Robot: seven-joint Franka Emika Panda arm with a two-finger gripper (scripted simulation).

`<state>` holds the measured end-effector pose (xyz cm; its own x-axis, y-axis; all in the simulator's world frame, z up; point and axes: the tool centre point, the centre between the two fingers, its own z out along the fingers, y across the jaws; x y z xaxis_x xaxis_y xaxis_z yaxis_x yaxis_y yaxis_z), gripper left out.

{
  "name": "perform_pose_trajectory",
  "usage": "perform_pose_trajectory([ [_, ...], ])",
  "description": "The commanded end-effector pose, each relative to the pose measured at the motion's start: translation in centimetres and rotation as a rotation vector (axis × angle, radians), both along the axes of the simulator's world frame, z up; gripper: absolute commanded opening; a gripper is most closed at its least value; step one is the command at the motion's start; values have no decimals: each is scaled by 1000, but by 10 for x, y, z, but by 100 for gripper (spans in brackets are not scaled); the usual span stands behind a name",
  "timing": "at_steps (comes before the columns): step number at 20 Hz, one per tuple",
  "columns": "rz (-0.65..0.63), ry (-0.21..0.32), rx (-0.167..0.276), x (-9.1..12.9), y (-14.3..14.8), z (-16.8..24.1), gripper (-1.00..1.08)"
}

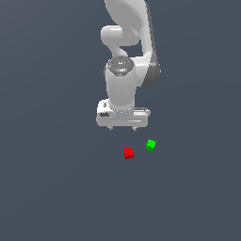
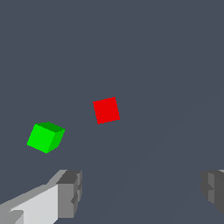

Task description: Stack the red cube on top of the green cube.

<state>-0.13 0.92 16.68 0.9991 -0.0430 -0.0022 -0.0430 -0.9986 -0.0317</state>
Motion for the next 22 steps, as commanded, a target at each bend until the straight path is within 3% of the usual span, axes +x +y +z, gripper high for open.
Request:
perform_pose_trajectory([
  [1,0,0,0,0,0,0,100],
  [10,41,-1,-5,9,5,-18,100],
  [22,184,-4,-25,41,26,-81,100],
])
